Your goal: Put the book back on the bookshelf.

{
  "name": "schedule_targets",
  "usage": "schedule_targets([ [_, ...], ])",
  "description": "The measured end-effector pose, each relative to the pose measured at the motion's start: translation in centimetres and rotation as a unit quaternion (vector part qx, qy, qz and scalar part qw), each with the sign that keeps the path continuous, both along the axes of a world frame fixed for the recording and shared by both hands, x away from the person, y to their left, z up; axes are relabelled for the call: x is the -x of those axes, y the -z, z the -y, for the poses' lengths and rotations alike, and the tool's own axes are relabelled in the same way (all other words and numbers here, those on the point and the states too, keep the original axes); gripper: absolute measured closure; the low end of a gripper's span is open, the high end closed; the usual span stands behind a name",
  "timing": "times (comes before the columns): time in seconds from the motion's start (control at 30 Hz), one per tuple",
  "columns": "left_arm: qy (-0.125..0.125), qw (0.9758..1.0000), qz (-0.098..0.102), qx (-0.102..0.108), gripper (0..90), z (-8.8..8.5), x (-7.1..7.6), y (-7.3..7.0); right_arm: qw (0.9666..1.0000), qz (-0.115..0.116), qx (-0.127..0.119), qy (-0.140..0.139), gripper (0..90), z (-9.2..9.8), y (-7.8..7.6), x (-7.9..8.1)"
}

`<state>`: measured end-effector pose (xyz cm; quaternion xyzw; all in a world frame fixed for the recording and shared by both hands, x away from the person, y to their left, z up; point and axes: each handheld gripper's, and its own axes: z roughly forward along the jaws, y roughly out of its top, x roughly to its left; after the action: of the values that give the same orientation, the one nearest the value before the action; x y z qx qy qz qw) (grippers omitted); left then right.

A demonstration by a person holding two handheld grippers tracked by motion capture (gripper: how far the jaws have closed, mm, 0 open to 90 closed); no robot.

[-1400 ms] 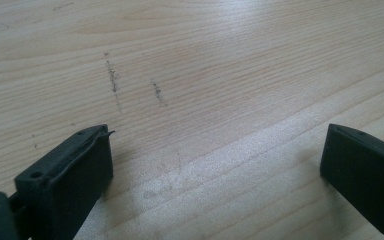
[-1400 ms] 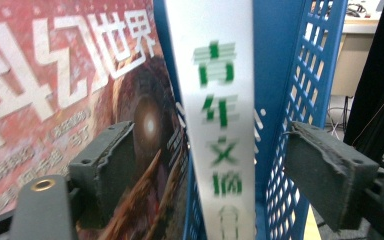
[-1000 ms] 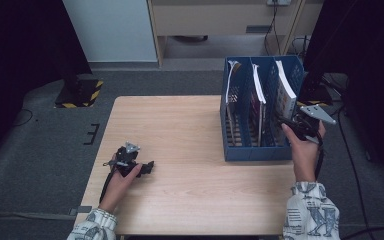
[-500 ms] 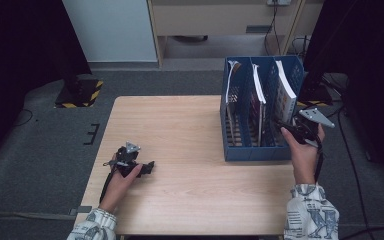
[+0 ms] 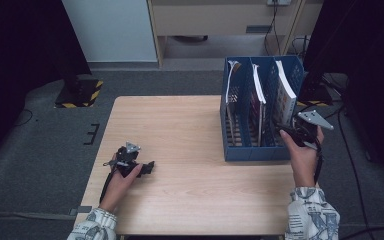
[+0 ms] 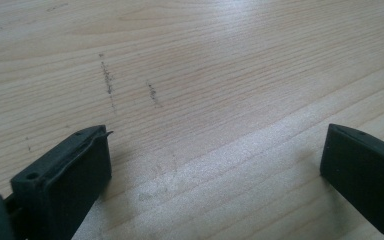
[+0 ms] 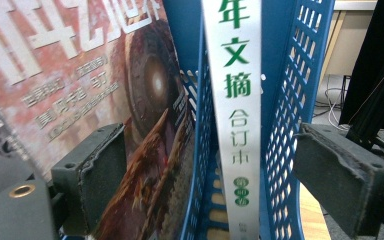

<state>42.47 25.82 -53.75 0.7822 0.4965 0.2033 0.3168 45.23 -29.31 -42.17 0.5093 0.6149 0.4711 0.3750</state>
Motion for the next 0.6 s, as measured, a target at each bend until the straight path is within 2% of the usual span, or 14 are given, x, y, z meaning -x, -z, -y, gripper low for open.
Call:
schedule_targets([
  [0.3, 0.0, 1.0, 0.0, 0.0, 0.0, 0.0, 0.0, 0.0, 1.0, 0.001, 0.002, -0.005, 12.9, 0.1, -0.5, 1.6],
  [0.6, 0.0, 1.0, 0.0, 0.0, 0.0, 0.0, 0.0, 0.0, 0.9999, -0.003, 0.005, -0.009, 9.4, 0.1, 0.0, 3.1],
])
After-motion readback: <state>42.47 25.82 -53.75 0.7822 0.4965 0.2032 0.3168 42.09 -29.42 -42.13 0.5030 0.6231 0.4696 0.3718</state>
